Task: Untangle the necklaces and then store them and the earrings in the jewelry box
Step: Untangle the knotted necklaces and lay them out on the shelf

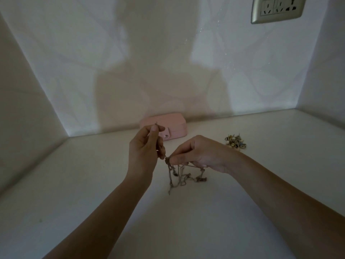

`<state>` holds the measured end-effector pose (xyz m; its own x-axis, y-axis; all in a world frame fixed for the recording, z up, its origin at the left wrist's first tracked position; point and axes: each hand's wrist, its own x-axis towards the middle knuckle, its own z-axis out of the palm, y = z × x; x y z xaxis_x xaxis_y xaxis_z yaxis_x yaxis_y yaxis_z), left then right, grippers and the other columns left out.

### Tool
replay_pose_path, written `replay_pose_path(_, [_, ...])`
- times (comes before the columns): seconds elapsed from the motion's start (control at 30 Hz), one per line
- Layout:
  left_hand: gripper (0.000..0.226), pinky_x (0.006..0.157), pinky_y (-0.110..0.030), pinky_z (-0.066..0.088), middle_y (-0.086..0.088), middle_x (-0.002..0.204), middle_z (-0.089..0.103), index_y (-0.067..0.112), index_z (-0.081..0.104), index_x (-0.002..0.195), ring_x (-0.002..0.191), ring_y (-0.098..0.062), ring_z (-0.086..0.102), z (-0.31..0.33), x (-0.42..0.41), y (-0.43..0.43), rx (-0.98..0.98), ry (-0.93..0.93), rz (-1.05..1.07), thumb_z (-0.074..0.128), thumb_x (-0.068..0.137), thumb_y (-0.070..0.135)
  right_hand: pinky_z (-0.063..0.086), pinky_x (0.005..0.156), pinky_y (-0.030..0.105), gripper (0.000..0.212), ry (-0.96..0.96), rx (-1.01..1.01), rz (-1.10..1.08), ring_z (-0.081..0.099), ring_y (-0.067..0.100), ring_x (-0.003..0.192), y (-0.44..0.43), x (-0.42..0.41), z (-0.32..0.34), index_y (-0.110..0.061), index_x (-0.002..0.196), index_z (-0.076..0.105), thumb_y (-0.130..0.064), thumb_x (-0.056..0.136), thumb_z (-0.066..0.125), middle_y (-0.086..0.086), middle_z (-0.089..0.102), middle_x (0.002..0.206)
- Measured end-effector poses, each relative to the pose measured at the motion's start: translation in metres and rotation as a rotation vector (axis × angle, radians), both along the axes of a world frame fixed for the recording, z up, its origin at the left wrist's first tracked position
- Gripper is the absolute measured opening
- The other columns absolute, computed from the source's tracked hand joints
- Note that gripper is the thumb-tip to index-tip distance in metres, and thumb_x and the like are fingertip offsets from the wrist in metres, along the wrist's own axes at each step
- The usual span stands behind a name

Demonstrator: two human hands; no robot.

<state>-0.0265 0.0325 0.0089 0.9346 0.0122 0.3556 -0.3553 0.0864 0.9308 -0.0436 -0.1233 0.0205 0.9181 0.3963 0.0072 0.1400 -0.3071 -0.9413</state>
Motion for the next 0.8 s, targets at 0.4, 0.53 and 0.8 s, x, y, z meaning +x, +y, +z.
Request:
replay_pose_path(0.4, [0.036, 0.067, -0.027, 0.054, -0.006, 0.081, 0.069, 0.019, 0.055, 0.126, 0.069, -0.016, 0.065, -0.011, 0.008, 0.005, 0.053, 0.334, -0.371, 0.06, 0.09, 0.018, 0.031, 0.044, 0.019, 0.004, 0.042, 0.195, -0.147, 0.05, 0.012, 0.051, -0.002, 0.011, -0.009, -0.004, 0.083, 0.064, -0.003, 0.086, 0.063, 0.006, 0.059, 0.063])
replay_pose_path(0.53, [0.057, 0.067, -0.021, 0.054, -0.003, 0.078, 0.07, 0.022, 0.052, 0.126, 0.069, -0.011, 0.066, -0.009, 0.007, 0.007, 0.009, 0.31, -0.489, 0.067, 0.072, 0.011, 0.038, 0.048, 0.021, 0.015, 0.074, 0.253, -0.105, 0.052, 0.015, 0.059, -0.001, 0.014, -0.008, -0.006, 0.075, 0.061, 0.0, 0.087, 0.056, 0.007, 0.058, 0.07])
replay_pose_path(0.8, [0.054, 0.046, -0.017, 0.037, -0.004, 0.072, 0.049, 0.017, 0.056, 0.125, 0.052, -0.006, 0.042, -0.006, 0.013, 0.009, -0.046, 0.279, -0.473, 0.061, 0.077, -0.007, 0.049, 0.064, 0.025, 0.011, 0.274, 0.557, 0.0, 0.057, 0.016, 0.07, -0.004, 0.019, -0.012, -0.009, 0.082, 0.068, -0.013, 0.072, 0.064, 0.006, 0.061, 0.081])
